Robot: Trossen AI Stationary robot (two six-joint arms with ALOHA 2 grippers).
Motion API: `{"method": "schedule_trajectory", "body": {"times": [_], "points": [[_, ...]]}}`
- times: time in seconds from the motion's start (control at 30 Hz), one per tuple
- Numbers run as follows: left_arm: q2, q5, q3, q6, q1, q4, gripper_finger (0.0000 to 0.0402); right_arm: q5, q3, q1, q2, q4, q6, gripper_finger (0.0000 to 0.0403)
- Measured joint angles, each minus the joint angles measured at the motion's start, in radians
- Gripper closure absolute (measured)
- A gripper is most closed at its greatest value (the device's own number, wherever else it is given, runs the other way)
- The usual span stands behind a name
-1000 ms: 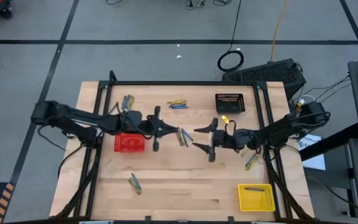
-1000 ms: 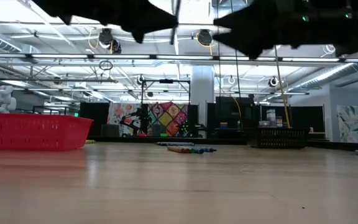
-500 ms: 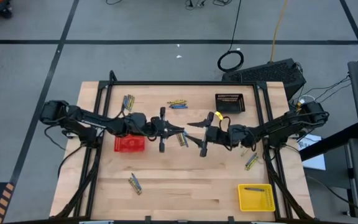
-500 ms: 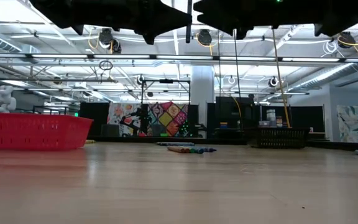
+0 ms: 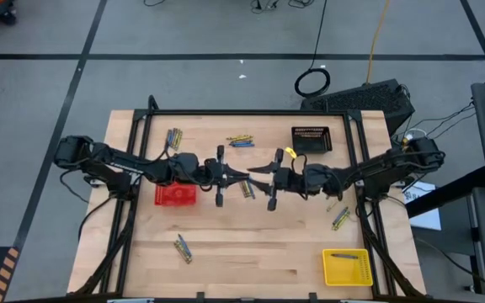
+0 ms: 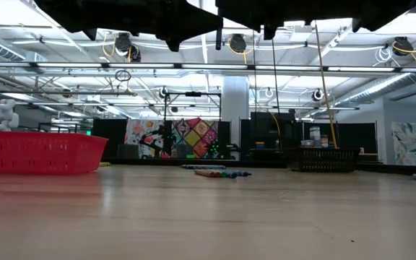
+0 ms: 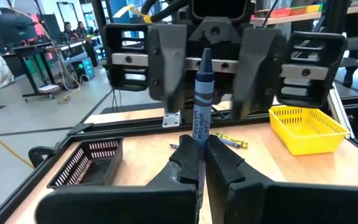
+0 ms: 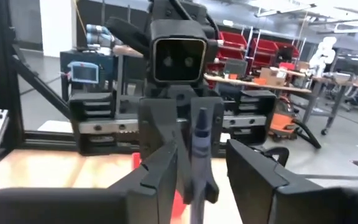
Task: Sort crayons
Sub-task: Put the blue crayon in the red bin into the yellow bin
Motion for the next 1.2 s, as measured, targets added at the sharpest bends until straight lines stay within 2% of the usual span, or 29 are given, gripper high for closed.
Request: {"method": "schedule_trajectory", "body": {"times": [0.2, 0.43, 0.6, 0.73, 0.83, 1.0, 1.1, 1.2], "points": [[0.000, 0.001, 0.000, 0.000, -0.001, -0.003, 0.0401, -0.024, 0.019, 0.000, 0.003, -0.032, -0.003, 0.0312], [0.000, 0.000, 0.000, -0.001, 0.000, -0.005, 0.0390, -0.025, 0.019, -0.006, 0.003, -0.032, -0.014, 0.0390], [0.000, 0.000, 0.001, -0.003, 0.000, -0.023, 0.0371, -0.025, 0.019, -0.005, 0.003, -0.041, -0.030, 0.0393], [0.000, -0.001, 0.002, -0.018, 0.000, -0.084, 0.0340, -0.024, 0.019, 0.002, -0.024, -0.098, -0.030, 0.0399], [-0.001, -0.001, 0.002, -0.023, 0.000, -0.137, 0.0309, -0.024, 0.019, 0.019, -0.082, -0.206, 0.004, 0.0400], [-0.001, -0.010, 0.002, -0.022, 0.000, -0.219, 0.0272, -0.025, 0.019, 0.092, -0.234, -0.508, 0.137, 0.0401], [-0.001, -0.011, 0.002, -0.022, 0.000, -0.256, 0.0267, -0.080, 0.019, 0.158, -0.326, -0.770, 0.283, 0.0402], [-0.001, -0.012, 0.002, -0.022, 0.000, -0.273, 0.0267, -0.171, 0.019, 0.244, -0.382, -1.031, 0.531, 0.0402]]}}
